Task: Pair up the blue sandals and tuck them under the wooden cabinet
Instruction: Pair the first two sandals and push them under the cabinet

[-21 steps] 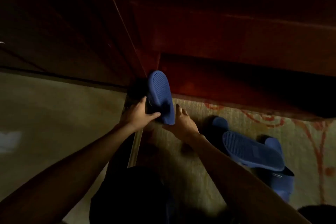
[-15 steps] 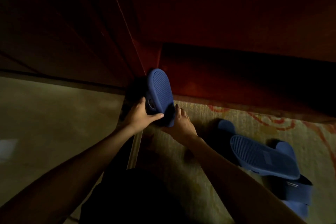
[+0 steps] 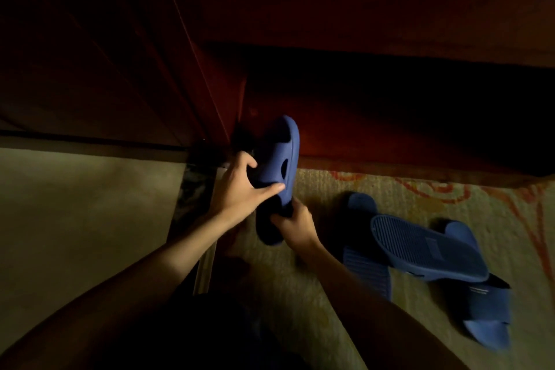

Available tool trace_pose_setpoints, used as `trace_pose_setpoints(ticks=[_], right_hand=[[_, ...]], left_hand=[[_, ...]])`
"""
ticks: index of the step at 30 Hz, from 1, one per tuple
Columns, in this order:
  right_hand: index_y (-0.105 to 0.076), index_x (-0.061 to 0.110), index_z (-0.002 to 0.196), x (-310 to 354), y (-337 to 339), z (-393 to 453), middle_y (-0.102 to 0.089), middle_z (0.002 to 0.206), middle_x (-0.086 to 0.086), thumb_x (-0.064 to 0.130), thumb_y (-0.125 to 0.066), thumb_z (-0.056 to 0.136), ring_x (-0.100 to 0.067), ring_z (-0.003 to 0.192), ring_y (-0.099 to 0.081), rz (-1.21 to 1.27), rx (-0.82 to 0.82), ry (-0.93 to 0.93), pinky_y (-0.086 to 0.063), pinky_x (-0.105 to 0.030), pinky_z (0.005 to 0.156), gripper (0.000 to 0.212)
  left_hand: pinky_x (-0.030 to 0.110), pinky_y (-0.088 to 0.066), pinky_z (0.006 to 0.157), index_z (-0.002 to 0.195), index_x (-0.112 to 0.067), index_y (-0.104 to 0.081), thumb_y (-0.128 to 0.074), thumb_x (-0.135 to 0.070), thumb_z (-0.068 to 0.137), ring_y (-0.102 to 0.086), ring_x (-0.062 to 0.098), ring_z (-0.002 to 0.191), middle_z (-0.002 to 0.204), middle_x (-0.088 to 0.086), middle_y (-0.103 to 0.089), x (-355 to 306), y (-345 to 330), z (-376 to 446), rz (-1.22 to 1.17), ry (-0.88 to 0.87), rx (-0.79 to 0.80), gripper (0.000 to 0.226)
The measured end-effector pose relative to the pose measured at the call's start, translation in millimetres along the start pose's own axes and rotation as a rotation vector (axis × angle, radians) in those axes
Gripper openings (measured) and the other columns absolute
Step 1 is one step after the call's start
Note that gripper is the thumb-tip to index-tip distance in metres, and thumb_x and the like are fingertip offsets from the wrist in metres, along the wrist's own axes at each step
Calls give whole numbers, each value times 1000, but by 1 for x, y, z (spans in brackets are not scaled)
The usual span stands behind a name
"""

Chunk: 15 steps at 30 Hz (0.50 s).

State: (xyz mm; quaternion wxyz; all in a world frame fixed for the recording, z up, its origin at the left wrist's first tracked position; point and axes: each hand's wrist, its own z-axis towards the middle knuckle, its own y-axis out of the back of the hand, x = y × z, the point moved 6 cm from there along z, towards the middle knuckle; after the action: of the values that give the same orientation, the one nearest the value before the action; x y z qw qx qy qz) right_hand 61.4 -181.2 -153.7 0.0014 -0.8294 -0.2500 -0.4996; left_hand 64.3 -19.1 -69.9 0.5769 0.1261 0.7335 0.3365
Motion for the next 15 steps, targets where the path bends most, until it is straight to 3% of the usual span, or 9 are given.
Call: trace_pose_setpoints(ticks=[2, 5, 8, 12, 15], right_hand=[[-64, 10, 110, -19, -5, -8, -73, 102, -4, -7, -69, 79, -15, 90, -70, 187, 88, -105, -54, -18, 69, 36], [-67, 9, 103, -45, -7, -20, -75, 95, -1, -13, -69, 75, -12, 85, -71, 259, 166, -222, -55, -21, 66, 36], [-67, 9, 98, -65, -7, -34, -74, 88, -1, -12, -68, 73, -12, 81, -70, 192, 223, -296, -55, -23, 62, 32], [-54, 10, 126, -85, -17, -49, -67, 117, -9, 6, -78, 66, -25, 107, -66, 67, 307, -372, -61, -38, 79, 65], [-53, 14, 129, -89, -24, -53, -66, 120, -5, 8, -78, 73, -22, 111, -64, -20, 272, -363, -58, -41, 91, 61]], left_hand=[[28, -44, 81, 115, -20, -48, -88, -44, 63, -54, 13, 102, 112, -2, -57, -4, -16, -8, -16, -33, 47, 70], [41, -45, 100, 130, -31, -41, -82, -54, 56, -48, 19, 124, 132, 2, -51, 6, -44, -21, -37, 15, 112, 88], [48, -48, 97, 130, -38, -36, -73, -70, 49, -47, 25, 126, 133, 4, -48, 33, -60, -36, 65, 133, 151, 95], [52, -43, 104, 145, -39, -24, -68, -78, 43, -35, 35, 138, 150, 16, -35, 68, -71, -50, 178, 287, 220, 118], [52, -36, 109, 144, -35, -31, -67, -79, 44, -28, 35, 142, 153, 14, -32, 75, -75, -56, 265, 316, 249, 115]])
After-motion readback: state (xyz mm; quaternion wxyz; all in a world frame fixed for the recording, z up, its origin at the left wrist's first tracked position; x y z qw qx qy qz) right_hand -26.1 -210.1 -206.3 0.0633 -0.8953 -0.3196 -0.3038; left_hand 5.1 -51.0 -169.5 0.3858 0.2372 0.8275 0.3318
